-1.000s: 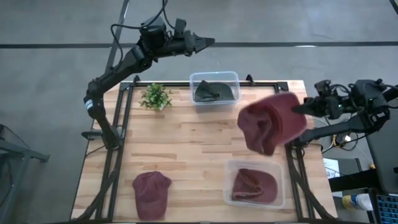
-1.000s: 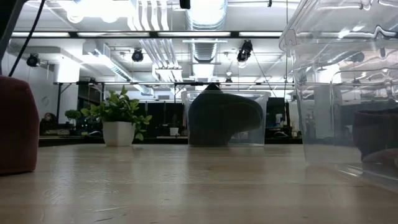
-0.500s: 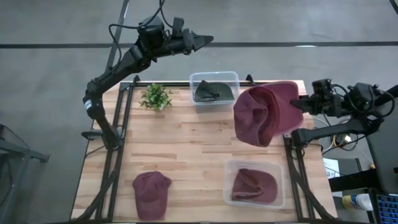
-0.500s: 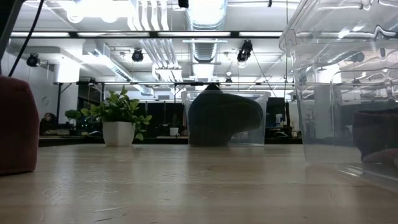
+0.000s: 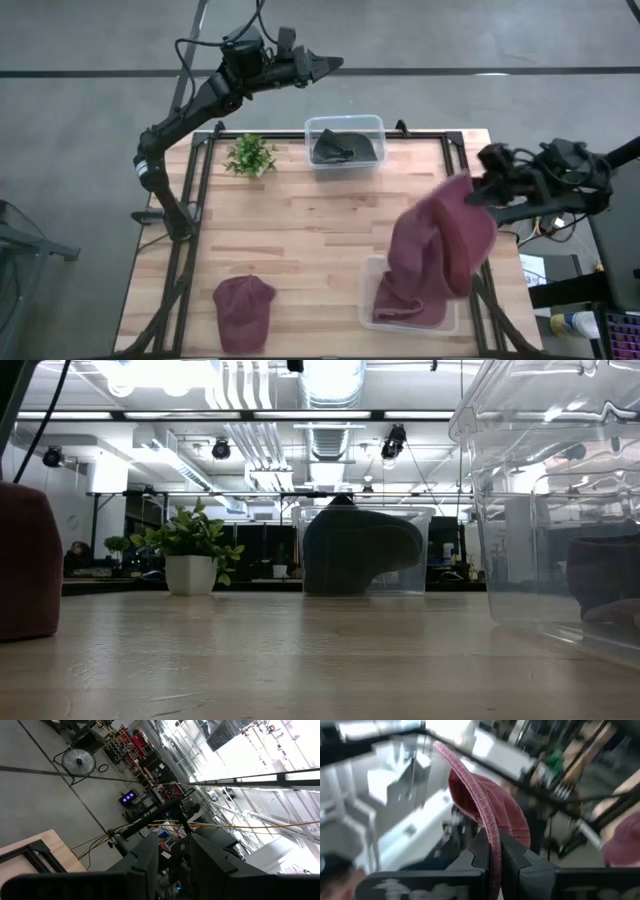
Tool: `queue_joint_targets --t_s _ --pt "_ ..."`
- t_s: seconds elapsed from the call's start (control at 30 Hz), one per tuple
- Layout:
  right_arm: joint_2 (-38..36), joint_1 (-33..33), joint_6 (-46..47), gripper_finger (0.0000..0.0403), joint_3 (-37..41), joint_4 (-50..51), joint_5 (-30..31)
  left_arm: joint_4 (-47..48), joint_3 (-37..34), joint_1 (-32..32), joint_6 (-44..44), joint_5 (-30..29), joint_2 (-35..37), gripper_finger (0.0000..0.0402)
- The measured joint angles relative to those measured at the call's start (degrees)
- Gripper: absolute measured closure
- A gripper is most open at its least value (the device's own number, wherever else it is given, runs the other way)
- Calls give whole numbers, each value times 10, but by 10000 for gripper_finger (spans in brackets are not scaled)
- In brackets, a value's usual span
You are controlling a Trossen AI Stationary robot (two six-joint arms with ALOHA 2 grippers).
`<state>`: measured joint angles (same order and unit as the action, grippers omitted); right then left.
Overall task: Pick & Place hat
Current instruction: Put the maroon cap into the bottom transparent bin
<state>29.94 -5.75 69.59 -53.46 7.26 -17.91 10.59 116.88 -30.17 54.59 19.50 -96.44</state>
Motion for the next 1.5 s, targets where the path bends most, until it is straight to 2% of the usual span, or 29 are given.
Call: queue_joint_targets --t_s 0.2,0.37,0.5,0.83,0.97,1.17,1.33,1.5 --pt "70 -10 30 392 -24 -24 -170 1 0 0 4 -1 0 296" --pt "112 -67 79 392 -56 -66 -247 1 0 0 11 -1 0 296" --pt "142 -109 88 392 -90 -68 -239 1 0 0 12 -1 0 296" --pt "255 -248 69 392 -201 -69 -132 2 0 0 19 -6 0 296" --pt "297 -292 47 392 -223 -65 -24 2 0 0 26 -6 0 296" --pt "337 -315 15 392 -242 -70 154 2 0 -1 29 -6 0 296" --pt "366 -359 -20 392 -241 -67 346 2 0 -1 29 -5 1 296" --pt "406 -417 -60 392 -241 -111 535 2 0 -1 31 16 4 296"
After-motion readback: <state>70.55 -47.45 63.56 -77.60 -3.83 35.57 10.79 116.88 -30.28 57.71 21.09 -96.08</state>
